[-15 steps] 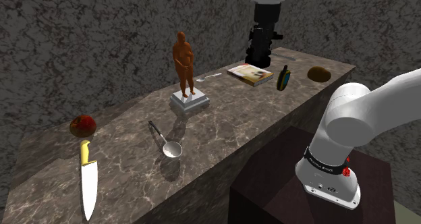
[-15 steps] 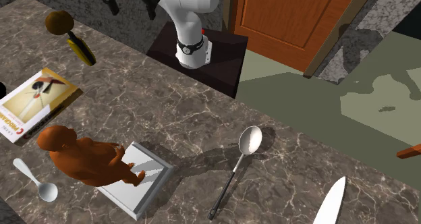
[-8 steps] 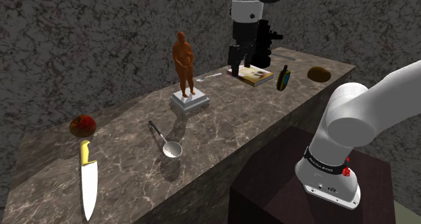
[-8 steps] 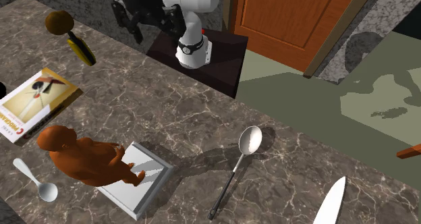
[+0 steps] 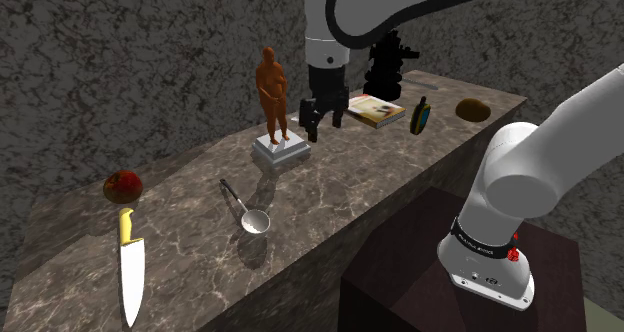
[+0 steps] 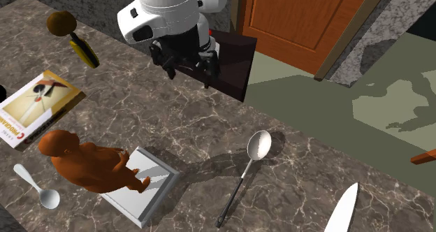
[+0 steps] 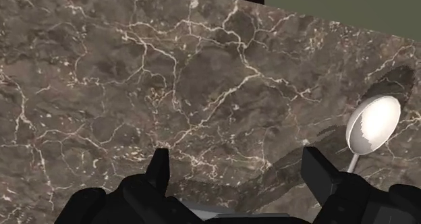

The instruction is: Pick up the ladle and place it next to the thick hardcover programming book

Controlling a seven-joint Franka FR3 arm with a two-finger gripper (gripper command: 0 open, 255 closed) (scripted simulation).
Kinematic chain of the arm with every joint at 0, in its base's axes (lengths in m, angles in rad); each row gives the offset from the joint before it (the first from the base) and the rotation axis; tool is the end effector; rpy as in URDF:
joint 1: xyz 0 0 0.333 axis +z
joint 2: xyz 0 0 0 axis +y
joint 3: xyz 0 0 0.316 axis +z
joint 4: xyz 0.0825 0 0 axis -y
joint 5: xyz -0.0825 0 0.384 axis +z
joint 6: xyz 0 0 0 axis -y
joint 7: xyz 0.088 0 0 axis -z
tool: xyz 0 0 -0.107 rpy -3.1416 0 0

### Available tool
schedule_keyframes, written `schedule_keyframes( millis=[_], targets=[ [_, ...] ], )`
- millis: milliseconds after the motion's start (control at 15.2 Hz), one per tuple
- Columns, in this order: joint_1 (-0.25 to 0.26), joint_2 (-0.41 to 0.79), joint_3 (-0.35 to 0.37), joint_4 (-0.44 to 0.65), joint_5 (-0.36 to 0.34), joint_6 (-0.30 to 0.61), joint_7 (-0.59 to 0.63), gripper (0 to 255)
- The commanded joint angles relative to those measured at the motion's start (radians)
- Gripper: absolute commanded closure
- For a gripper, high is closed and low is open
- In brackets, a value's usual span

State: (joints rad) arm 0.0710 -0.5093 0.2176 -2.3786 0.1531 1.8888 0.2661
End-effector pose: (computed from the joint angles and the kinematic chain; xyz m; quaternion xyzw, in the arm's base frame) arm 0.3800 0.1323 0.5044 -0.9995 0.0255 -0.0005 0.0209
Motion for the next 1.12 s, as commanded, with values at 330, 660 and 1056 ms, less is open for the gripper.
schedule_keyframes(
  millis=[330,660,1056],
  targets=[
    [0.006,0.236,0.107,0.087,0.014,0.164,0.175,0],
    [0.012,0.422,0.164,0.189,-0.024,0.255,0.309,0],
    [0.046,0.660,0.193,0.357,-0.115,0.326,0.476,0]
  ],
)
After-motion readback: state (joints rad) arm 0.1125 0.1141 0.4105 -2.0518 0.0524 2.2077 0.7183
